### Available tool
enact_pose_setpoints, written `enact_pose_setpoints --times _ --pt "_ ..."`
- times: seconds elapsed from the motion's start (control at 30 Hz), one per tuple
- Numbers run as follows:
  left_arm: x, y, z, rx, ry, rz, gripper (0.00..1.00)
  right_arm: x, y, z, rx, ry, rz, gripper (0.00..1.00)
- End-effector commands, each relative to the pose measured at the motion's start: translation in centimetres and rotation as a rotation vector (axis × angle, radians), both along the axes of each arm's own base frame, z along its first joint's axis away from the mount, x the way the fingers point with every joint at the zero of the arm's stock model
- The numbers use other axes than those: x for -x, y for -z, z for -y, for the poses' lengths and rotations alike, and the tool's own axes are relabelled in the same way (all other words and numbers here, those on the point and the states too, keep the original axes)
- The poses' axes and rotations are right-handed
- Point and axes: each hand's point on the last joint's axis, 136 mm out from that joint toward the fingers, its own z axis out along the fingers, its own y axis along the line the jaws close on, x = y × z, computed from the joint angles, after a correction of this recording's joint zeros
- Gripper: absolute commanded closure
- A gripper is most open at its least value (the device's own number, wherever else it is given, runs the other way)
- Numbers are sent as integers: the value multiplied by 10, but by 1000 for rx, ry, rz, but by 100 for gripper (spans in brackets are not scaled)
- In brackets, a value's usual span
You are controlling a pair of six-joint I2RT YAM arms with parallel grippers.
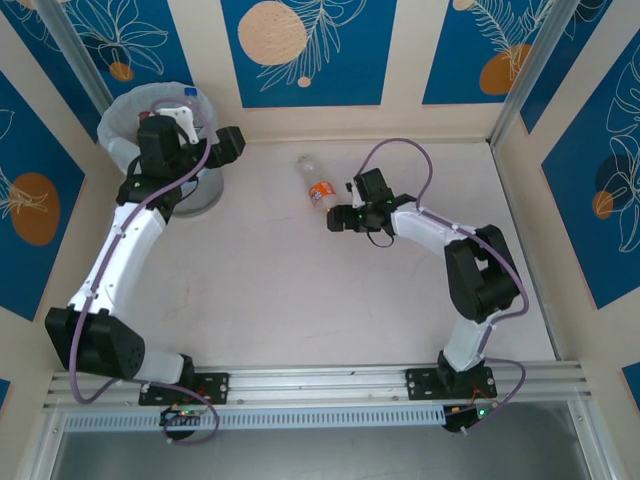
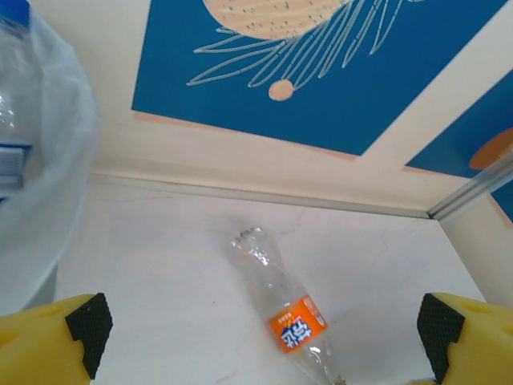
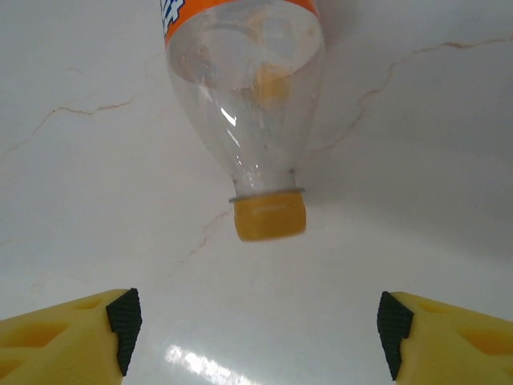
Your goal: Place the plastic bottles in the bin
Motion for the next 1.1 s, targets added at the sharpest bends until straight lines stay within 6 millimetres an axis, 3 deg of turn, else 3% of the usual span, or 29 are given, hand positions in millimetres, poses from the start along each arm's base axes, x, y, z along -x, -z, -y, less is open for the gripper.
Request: enact_pose_setpoints --times 0.0,0.17,0.53,0.8,1.07 --pt "8 -2 -5 16 -37 16 1 -3 10 -13 1 -68 -43 26" --pt "16 12 -17 -23 -92 -15 1 -16 28 -21 22 -77 -100 30" --pt "19 22 -17 -55 -75 -45 1 -26 56 -29 31 -75 -158 40" --pt "18 26 -11 -52 -43 -57 1 -21 51 -32 7 -102 -139 70" --pt "22 23 11 -7 82 -40 1 -6 27 -29 -35 -110 -89 95"
